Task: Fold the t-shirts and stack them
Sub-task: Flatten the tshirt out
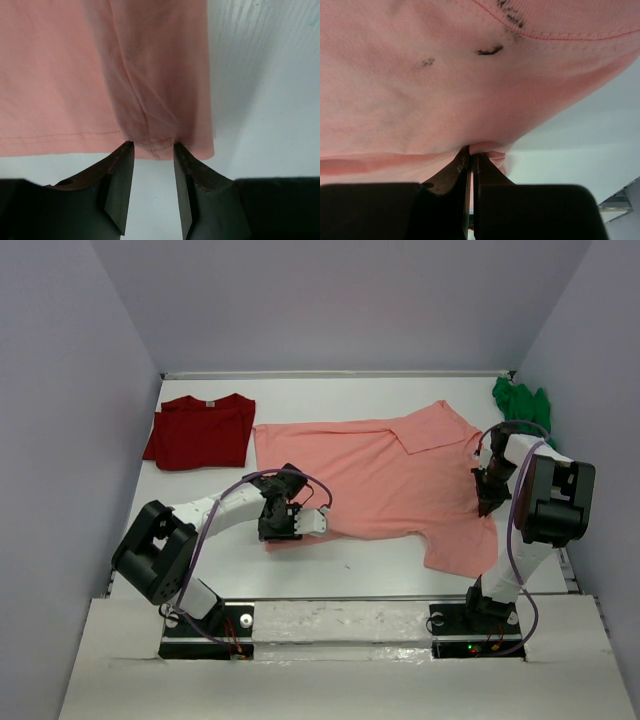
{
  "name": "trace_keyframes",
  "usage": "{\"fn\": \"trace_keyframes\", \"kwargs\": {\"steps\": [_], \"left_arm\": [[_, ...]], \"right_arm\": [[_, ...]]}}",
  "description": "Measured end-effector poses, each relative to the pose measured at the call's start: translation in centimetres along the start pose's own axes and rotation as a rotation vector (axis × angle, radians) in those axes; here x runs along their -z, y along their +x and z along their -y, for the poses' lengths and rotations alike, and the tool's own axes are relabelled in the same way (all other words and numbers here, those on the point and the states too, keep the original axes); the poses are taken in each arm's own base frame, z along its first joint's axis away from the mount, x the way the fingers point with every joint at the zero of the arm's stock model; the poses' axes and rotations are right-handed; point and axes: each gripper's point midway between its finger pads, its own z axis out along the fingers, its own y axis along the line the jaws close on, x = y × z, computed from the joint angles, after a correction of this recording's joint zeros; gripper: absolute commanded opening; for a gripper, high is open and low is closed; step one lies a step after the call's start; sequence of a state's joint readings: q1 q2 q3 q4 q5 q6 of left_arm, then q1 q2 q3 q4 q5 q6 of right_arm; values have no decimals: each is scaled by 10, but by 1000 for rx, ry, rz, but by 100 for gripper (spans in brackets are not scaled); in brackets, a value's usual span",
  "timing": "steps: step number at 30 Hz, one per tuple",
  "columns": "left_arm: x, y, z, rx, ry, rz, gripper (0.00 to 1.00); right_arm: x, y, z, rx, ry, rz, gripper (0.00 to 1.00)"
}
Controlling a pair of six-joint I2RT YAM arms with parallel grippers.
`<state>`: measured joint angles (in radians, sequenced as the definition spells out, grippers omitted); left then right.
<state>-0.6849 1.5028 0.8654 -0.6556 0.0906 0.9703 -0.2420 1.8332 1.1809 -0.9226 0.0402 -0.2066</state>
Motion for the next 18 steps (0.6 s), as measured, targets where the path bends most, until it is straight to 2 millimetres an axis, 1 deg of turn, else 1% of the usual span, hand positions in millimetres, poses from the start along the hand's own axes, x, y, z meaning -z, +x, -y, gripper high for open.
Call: {"fn": "trace_keyframes", "kwargs": {"steps": [8,18], "left_arm": [[0,-3,-8,0,-36,9,48],[-4,-2,-12,6,-44,6,48]], "right_arm": [[0,0,0,1,0,-1,0],[-1,0,0,5,0,-1,0]]}}
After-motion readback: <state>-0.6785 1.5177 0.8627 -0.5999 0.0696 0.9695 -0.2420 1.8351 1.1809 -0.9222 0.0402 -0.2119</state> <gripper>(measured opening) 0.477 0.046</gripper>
